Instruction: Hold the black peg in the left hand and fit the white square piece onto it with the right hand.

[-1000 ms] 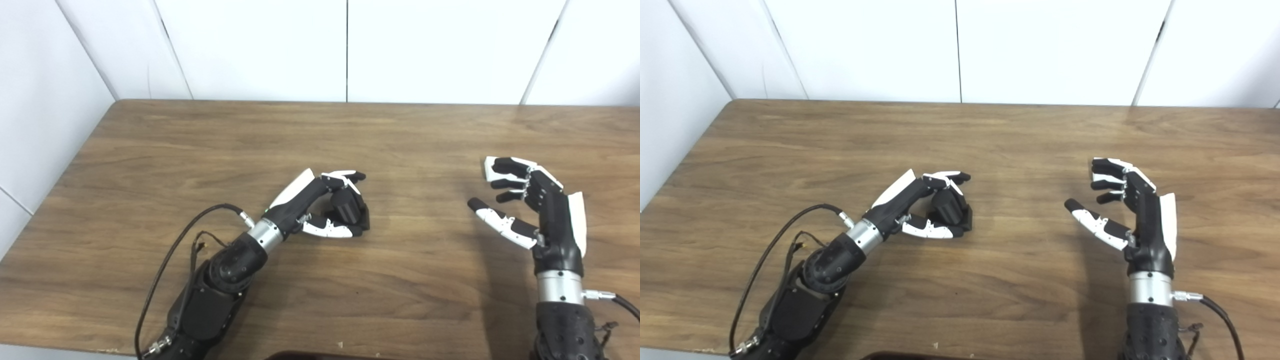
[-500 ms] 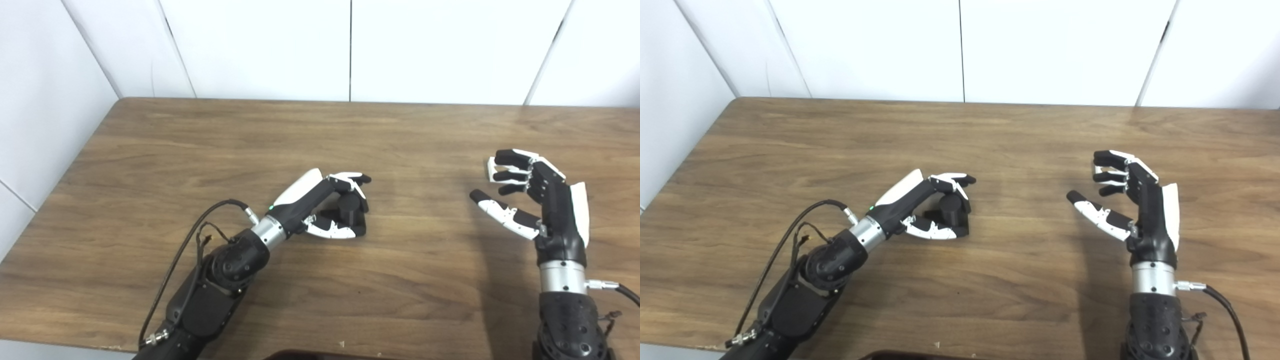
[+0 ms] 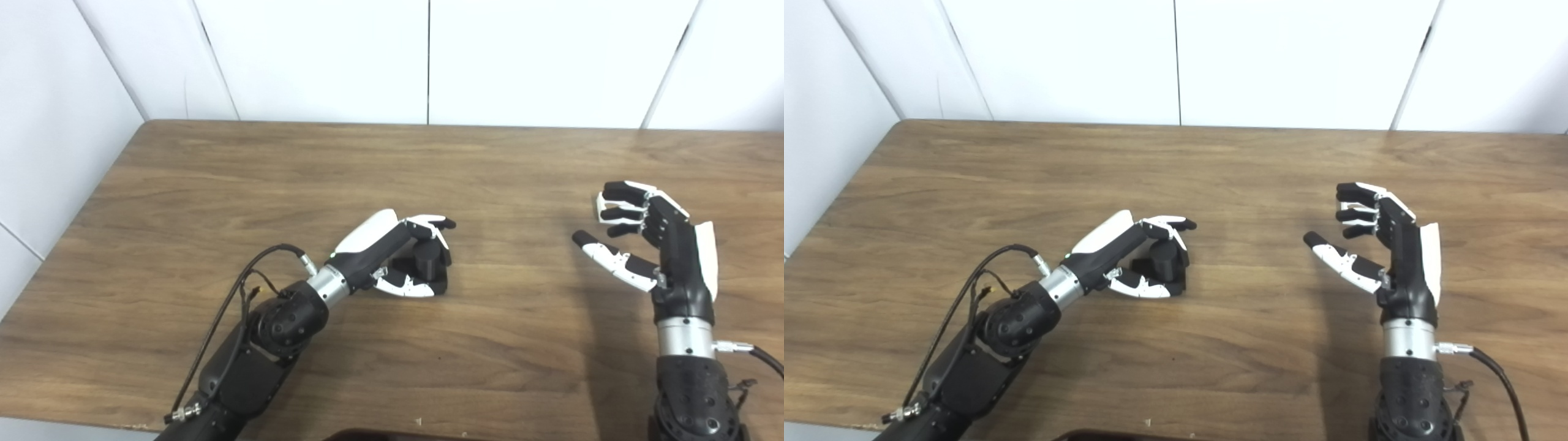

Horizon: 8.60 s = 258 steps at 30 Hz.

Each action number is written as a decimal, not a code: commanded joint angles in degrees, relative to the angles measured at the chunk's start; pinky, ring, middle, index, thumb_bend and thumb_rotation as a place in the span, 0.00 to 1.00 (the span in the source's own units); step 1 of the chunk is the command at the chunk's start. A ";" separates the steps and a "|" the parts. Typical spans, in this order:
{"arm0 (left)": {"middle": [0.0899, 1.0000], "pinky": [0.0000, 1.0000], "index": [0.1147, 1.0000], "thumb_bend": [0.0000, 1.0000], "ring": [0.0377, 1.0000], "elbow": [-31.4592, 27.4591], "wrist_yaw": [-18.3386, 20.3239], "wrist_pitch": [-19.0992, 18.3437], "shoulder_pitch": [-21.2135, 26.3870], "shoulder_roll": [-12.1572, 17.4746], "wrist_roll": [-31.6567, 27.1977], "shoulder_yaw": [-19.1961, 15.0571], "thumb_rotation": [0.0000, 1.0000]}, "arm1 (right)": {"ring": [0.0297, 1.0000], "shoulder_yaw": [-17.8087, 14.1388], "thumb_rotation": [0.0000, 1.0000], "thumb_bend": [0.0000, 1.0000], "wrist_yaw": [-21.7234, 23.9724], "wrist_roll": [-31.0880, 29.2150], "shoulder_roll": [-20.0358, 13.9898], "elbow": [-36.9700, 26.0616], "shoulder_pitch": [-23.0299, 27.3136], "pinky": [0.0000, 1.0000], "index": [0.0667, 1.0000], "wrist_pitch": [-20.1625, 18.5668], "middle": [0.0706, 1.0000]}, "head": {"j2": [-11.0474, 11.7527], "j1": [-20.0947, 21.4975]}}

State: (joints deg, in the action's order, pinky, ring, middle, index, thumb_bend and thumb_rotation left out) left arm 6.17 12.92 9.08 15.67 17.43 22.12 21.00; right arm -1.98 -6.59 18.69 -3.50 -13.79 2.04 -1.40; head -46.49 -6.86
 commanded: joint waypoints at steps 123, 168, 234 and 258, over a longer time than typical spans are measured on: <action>0.84 0.84 0.52 0.80 0.84 -2.79 3.00 -11.56 -2.05 7.70 25.35 2.32 0.26 | 0.77 0.64 0.23 0.75 11.07 15.89 -24.49 3.07 14.54 0.61 0.63 -8.16 0.78 | -2.07 2.25; 0.84 0.83 0.52 0.81 0.83 -0.92 0.35 -8.30 -2.30 9.83 23.46 2.88 0.26 | 1.00 15.51 0.33 0.87 30.66 20.48 -29.42 17.99 27.77 0.95 0.82 -13.00 0.97 | 0.37 11.39; 0.84 0.82 0.51 0.81 0.84 -1.05 -0.14 -7.72 -3.32 10.37 23.20 2.76 0.25 | 0.87 20.81 0.20 0.74 24.64 22.33 -29.68 29.15 33.76 0.83 0.72 -5.66 0.87 | 0.78 9.79; 0.83 0.82 0.51 0.82 0.83 -1.78 -0.25 -7.22 -3.98 10.99 22.66 2.16 0.26 | 0.85 21.97 0.15 0.52 24.18 23.06 -30.05 32.01 34.18 0.82 0.45 -5.40 0.80 | 0.09 9.38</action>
State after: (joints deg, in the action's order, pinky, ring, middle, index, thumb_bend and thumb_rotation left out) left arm 1.61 8.86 5.58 14.82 24.23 41.07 23.07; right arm 19.90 18.35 39.97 -32.17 17.96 34.38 -7.04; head -46.41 2.46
